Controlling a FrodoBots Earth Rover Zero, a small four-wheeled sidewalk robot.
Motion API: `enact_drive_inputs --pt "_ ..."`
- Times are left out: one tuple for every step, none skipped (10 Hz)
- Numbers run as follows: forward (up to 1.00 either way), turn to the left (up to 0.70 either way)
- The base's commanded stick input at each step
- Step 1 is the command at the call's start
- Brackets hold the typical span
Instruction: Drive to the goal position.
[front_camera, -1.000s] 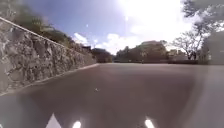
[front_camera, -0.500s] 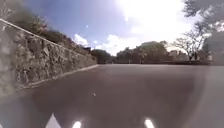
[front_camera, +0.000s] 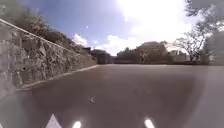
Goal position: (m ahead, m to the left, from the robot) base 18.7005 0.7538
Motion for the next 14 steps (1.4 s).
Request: enact_drive_inputs --pt "0.50 0.25" --pt "0.50 0.25" --pt "0.50 0.00" --pt "0.50 0.00" --pt "0.50 0.00" --pt "0.50 0.00" --pt "0.50 0.00" --pt "0.50 0.00" --pt "0.50 0.00" --pt "0.50 0.00" --pt "0.50 0.00" --pt "0.50 0.00" --pt "0.50 0.00" --pt "0.50 0.00"
